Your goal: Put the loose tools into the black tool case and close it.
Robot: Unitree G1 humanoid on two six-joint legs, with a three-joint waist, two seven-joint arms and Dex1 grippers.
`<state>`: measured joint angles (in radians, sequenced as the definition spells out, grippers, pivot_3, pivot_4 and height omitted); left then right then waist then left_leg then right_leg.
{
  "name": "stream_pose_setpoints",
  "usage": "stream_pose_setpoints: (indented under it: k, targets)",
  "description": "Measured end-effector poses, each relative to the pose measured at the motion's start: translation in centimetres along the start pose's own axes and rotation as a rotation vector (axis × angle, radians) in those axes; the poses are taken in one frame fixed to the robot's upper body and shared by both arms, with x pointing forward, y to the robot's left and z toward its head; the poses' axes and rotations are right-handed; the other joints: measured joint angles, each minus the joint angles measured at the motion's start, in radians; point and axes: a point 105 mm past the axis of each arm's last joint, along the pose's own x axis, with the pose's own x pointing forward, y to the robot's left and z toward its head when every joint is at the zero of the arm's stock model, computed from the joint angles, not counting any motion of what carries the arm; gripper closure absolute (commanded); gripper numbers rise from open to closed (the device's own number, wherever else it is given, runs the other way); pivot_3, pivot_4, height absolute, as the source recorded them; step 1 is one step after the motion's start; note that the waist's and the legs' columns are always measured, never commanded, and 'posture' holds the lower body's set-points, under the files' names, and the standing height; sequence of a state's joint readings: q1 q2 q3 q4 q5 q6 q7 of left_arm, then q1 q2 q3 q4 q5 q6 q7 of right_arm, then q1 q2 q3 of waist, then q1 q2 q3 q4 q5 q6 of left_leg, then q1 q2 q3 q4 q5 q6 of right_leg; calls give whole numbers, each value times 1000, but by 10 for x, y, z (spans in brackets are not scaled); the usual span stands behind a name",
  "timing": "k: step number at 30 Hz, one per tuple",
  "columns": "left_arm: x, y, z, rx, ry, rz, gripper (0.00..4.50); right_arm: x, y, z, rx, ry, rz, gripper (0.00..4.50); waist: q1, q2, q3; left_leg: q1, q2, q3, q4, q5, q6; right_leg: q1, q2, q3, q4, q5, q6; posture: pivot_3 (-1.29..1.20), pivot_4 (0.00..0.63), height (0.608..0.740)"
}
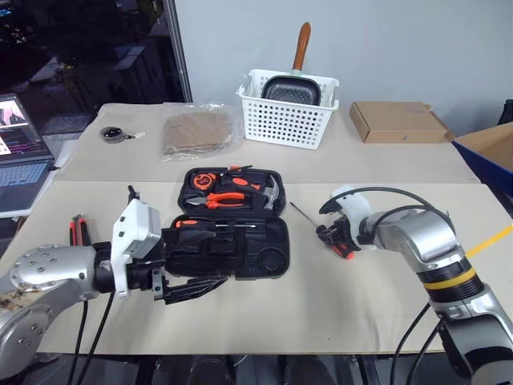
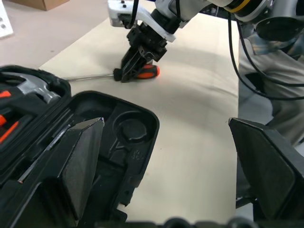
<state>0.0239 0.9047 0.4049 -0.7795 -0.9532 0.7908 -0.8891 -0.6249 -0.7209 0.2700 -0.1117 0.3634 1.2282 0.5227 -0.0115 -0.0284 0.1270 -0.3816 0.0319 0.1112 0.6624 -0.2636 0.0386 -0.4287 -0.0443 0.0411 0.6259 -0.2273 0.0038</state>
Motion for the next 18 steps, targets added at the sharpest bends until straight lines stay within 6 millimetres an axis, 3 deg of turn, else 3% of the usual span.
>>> stream_pose_setpoints:
  k: [4, 7, 10, 14, 18]
  targets:
    - [-7, -2, 2, 15, -94, 55, 0, -10, 9, 12, -71, -83, 62, 3823, -8, 3, 2, 0, 0, 1, 0, 0, 0, -1, 1, 1, 0, 0, 0, 0, 150, 740]
    - [-23, -8, -12, -48, -159, 109, 0, -33, 48, 49, -238, -250, 257, 3824, -30, 3, 3, 0, 2, 0, 0, 0, 0, -1, 2, 1, 1, 0, -1, 0, 150, 740]
    - [-48, -18, -25, -100, -153, 159, 0, -40, 87, 82, -463, -341, 379, 3824, -42, 2, 4, 2, 3, 1, 0, 0, 0, -4, 3, 1, 4, -1, -4, 0, 150, 740]
    - [-66, -33, -30, -123, -138, 213, 0, -10, 124, 100, -695, -328, 476, 3824, -31, 2, 4, 2, 2, 1, 0, 2, -2, -3, 1, -1, 4, -2, -6, 0, 150, 740]
    - [-73, -35, -28, -110, -128, 261, 0, 22, 129, 101, -862, -252, 466, 3824, -14, 2, 4, 2, 2, 4, 0, 4, -3, -3, -1, -1, 3, -5, -11, 0, 150, 740]
